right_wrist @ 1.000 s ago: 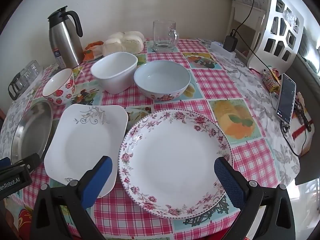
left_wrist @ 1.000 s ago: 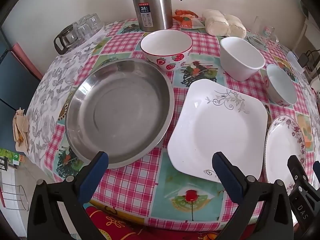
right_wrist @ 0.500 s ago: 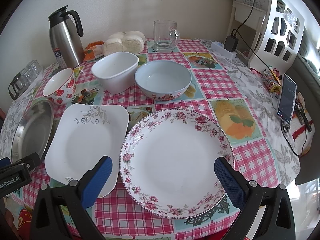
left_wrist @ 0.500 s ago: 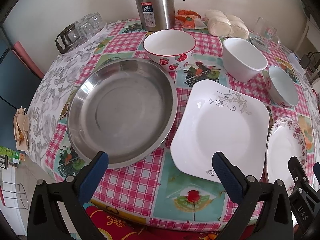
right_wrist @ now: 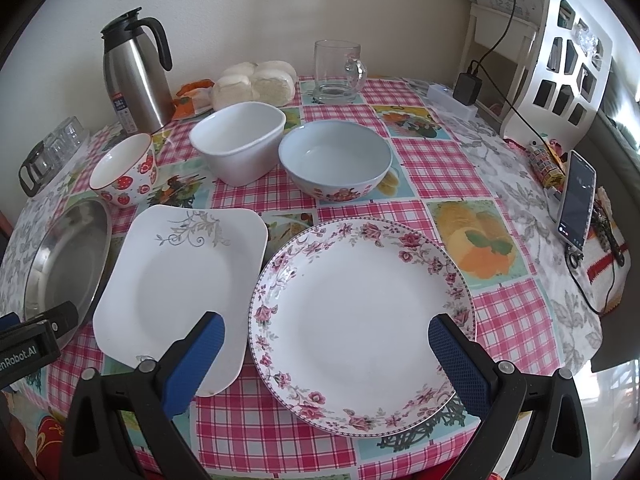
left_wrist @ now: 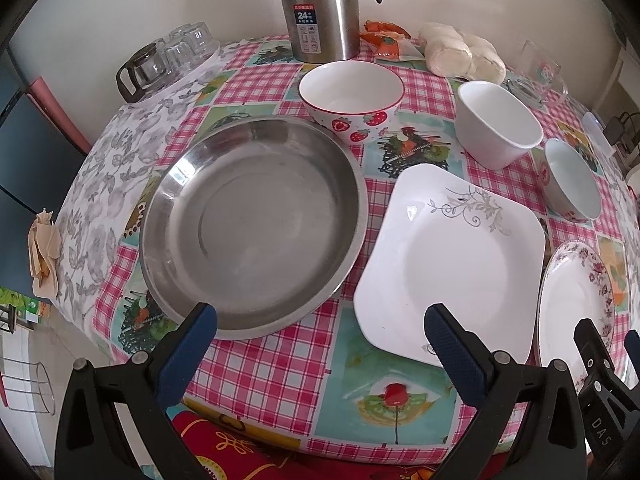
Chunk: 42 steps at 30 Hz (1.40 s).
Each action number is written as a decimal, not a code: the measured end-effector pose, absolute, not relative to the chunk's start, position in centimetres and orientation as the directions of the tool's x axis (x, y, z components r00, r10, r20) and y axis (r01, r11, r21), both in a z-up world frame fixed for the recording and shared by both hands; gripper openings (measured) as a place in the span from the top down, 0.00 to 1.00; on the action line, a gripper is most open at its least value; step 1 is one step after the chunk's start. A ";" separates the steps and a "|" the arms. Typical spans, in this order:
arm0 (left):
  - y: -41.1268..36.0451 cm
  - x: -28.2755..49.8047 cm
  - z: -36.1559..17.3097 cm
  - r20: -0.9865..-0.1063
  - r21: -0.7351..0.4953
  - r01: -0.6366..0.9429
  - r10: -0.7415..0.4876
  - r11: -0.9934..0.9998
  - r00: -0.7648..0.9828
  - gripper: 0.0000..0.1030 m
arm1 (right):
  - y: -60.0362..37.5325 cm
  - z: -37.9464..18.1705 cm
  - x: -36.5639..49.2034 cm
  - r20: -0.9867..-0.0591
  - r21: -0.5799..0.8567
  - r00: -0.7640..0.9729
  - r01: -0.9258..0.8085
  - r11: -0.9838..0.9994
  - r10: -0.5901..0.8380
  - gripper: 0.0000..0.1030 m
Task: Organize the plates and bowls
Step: 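Move both grippers toward the rim of the steel basin, then close the left gripper on the basin rim while the right gripper grips it too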
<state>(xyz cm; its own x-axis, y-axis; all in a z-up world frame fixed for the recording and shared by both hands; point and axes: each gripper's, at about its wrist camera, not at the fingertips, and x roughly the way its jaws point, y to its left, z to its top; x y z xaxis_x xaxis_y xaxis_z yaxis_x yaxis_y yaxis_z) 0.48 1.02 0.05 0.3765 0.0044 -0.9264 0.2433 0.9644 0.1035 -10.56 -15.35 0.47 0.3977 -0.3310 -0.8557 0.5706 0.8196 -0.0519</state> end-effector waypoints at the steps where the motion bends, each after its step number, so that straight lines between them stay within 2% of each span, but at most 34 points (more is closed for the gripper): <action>1: 1.2 0.5 0.1 -0.926 0.100 0.242 0.002 0.965 0.377 0.00 | -15.2 0.5 -10.5 -0.856 -0.053 0.398 0.568 0.822 -0.330 0.00; 8: 2.9 1.3 0.2 -0.932 0.091 0.219 0.006 0.972 0.362 0.00 | -13.8 0.2 -9.6 -0.858 -0.068 0.399 0.538 0.840 -0.325 0.00; 15: 4.1 1.8 0.6 -0.924 0.166 0.195 0.084 0.967 0.372 0.00 | -12.3 -0.4 -8.3 -0.866 -0.091 0.385 0.505 0.859 -0.319 0.00; 22: 6.4 2.8 0.5 -0.929 0.091 0.163 0.024 0.982 0.369 0.00 | -10.2 -1.3 -6.5 -0.874 -0.100 0.381 0.466 0.879 -0.301 0.00; 29: 9.4 4.3 -1.0 -0.950 0.025 0.089 -0.004 0.996 0.313 0.00 | -8.6 -1.4 -4.2 -0.864 -0.051 0.431 0.440 0.897 -0.260 0.00; 36: 13.1 6.3 -3.0 -0.946 -0.100 -0.005 -0.093 0.995 0.312 0.00 | -7.8 -2.2 -2.0 -0.859 -0.012 0.461 0.417 0.909 -0.223 0.00; 42: 15.9 7.7 -3.7 -0.931 -0.105 -0.059 -0.077 0.993 0.357 0.00 | -6.8 -2.9 -0.1 -0.854 0.004 0.481 0.384 0.923 -0.197 0.00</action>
